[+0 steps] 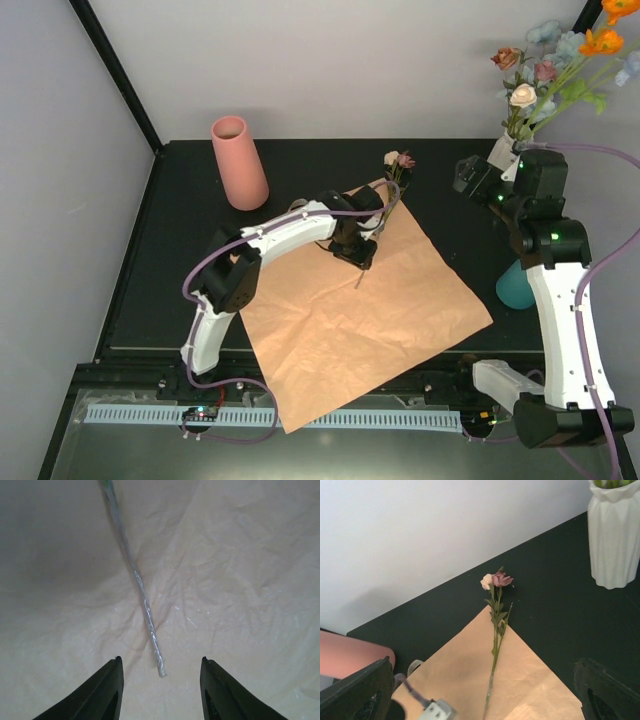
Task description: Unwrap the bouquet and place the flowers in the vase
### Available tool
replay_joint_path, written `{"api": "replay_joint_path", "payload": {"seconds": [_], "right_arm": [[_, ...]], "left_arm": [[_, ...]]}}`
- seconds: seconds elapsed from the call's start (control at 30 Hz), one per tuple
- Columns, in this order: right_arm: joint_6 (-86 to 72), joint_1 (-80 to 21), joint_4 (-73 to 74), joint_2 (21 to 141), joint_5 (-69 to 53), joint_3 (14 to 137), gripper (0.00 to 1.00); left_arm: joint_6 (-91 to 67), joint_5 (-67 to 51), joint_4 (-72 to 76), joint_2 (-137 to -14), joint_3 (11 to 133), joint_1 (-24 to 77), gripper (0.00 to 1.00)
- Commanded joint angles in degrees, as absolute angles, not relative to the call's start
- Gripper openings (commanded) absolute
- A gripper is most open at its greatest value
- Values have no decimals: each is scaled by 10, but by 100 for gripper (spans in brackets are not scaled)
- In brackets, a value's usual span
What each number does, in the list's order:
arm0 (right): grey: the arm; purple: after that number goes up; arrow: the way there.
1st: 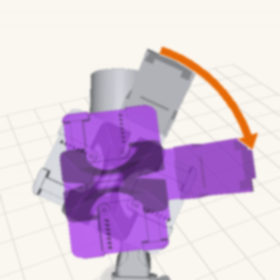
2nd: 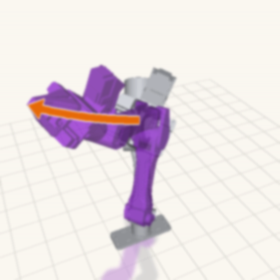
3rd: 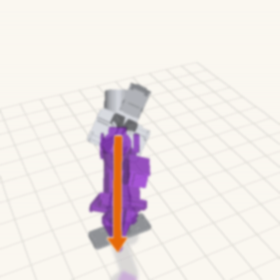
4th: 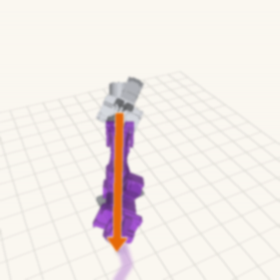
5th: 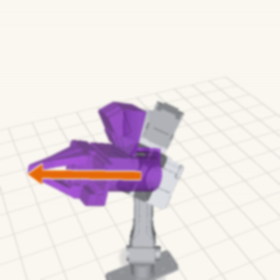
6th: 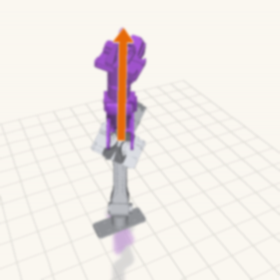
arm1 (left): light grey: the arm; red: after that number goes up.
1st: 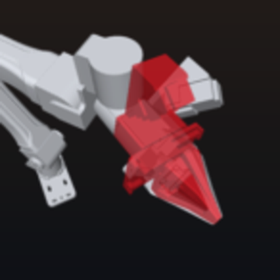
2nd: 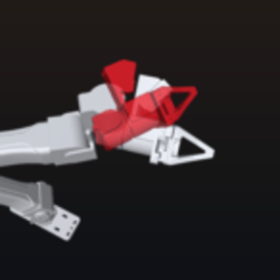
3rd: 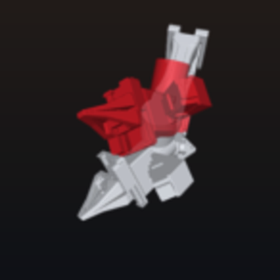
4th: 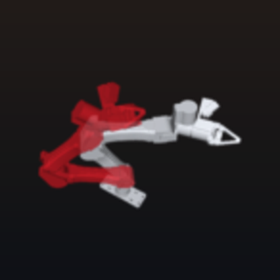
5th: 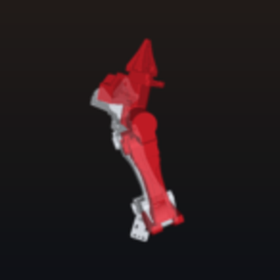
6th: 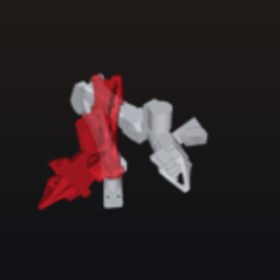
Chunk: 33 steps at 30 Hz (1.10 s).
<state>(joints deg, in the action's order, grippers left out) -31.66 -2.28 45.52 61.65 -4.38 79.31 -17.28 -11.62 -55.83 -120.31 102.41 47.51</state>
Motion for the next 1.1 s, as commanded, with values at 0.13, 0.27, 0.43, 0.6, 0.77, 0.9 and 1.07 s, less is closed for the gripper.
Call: {"api": "replay_joint_path", "payload": {"seconds": [0.13,0.27,0.43,0.6,0.77,0.9,1.07], "right_arm": [[-275,-85,447,604,-14,792,99],[-270,-105,436,607,-6,778,100],[-263,-123,429,614,-1,772,100],[-248,-141,429,613,21,773,100],[-237,-151,430,609,37,770,100],[-229,-157,432,603,48,765,100],[-222,-167,435,598,60,762,100]], "left_arm": [[-221,-84,-610,-1252,1054,488,42],[-225,-83,-618,-1258,1041,493,34],[-222,-103,-604,-1260,1026,501,27],[-220,-112,-607,-1278,1040,508,27],[-217,-112,-615,-1301,1051,508,26],[-210,-109,-614,-1315,1054,508,22],[-210,-106,-610,-1322,1056,509,7]]}}
